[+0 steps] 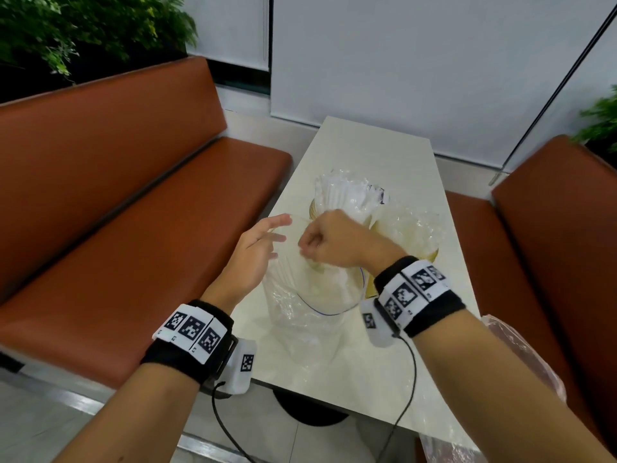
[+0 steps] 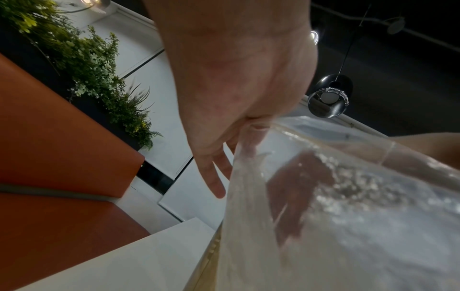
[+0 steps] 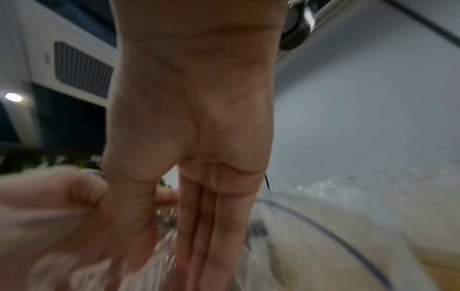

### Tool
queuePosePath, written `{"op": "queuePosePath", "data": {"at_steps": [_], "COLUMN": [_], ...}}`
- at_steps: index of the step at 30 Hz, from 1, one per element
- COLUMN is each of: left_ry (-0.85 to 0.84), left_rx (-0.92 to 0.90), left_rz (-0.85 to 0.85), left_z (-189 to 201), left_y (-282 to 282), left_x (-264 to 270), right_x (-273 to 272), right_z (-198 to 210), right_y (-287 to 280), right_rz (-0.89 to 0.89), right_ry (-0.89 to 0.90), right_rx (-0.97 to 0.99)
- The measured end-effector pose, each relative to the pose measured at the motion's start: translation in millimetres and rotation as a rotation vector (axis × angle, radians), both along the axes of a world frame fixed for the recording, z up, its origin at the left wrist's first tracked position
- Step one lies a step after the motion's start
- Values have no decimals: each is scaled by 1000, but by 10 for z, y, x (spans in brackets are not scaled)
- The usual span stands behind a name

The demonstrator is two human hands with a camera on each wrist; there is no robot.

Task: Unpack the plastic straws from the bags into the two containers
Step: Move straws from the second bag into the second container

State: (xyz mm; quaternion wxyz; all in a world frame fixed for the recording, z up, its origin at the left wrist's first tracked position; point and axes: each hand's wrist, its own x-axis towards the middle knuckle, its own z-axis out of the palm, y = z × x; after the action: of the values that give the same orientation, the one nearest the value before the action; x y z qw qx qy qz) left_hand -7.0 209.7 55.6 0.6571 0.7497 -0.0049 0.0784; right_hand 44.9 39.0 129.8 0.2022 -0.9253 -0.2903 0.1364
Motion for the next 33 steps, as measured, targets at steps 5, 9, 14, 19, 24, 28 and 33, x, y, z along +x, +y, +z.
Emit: {"op": "queuePosePath", "data": {"at_steps": [5,9,14,19,24,28,33], "left_ry": [-6,-1,0,9,22,54,68], "left_rx": [52,51,28,-36,-72,-113,-139], "left_rz": [-38,-55,-31,20,70,100,94], "left_z": [16,-11,-57,-73,-88,-80,-95], "left_y": [40,62,81,134,147,138,135], "left_x": [-10,-18,-29,-37,-23,2,37], "right_x": [-57,-120,-203,-205,-157,-203,-117], "right_z": [-464,-655,-746,-768,-400,218,948], "right_y": [251,329,372,268,140,16,-408], "right_rz": [51,41,95,-35,-95,-123,-190], "right_ry": [242,266,208,341,243,108,-72], "right_rx": [-298,-182,-84,292,467,714,1023]}}
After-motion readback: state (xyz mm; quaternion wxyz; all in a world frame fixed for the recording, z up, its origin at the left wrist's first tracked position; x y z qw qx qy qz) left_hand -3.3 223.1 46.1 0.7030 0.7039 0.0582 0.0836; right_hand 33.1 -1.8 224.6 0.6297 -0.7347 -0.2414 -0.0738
